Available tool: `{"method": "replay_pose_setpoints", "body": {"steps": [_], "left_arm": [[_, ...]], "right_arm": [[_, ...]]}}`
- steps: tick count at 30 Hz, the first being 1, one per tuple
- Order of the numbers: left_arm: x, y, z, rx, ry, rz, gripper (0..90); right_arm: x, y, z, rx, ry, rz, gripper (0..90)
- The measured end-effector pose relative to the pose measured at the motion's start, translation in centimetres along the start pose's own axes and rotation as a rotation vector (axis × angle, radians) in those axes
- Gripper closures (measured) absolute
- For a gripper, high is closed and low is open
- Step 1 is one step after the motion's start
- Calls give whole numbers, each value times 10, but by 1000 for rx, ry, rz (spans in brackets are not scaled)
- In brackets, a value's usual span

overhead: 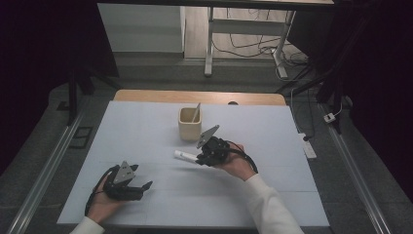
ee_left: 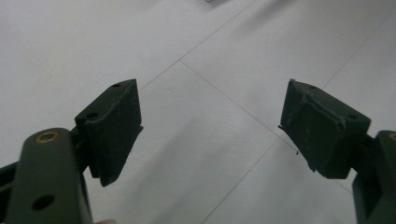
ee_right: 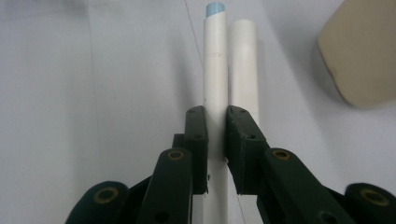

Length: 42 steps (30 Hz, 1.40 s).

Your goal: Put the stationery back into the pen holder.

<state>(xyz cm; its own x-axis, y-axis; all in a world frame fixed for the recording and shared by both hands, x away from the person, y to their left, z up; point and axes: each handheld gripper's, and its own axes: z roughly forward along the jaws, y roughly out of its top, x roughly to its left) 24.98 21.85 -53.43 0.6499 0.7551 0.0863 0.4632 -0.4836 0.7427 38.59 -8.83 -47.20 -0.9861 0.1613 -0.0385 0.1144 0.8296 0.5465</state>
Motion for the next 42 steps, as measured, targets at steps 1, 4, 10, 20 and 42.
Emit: {"method": "replay_pose_setpoints", "body": {"steps": [1, 4, 10, 20, 42], "left_arm": [[0, 0, 0, 0, 0, -1, 206], [0, 0, 0, 0, 0, -2, 205], [0, 0, 0, -1, 1, -1, 206], [0, 0, 0, -2, 1, -2, 206], [1, 0, -1, -7, -2, -12, 205]], "right_arm": [[0, 0, -1, -13, 0, 9, 780], [-1, 0, -7, -50, -11, 9, 780], [-3, 0, -19, -132, -22, 28, 780], [-6, -2, -33, -227, -53, 67, 780], [-10, -8, -54, -371, -174, 105, 779]]}}
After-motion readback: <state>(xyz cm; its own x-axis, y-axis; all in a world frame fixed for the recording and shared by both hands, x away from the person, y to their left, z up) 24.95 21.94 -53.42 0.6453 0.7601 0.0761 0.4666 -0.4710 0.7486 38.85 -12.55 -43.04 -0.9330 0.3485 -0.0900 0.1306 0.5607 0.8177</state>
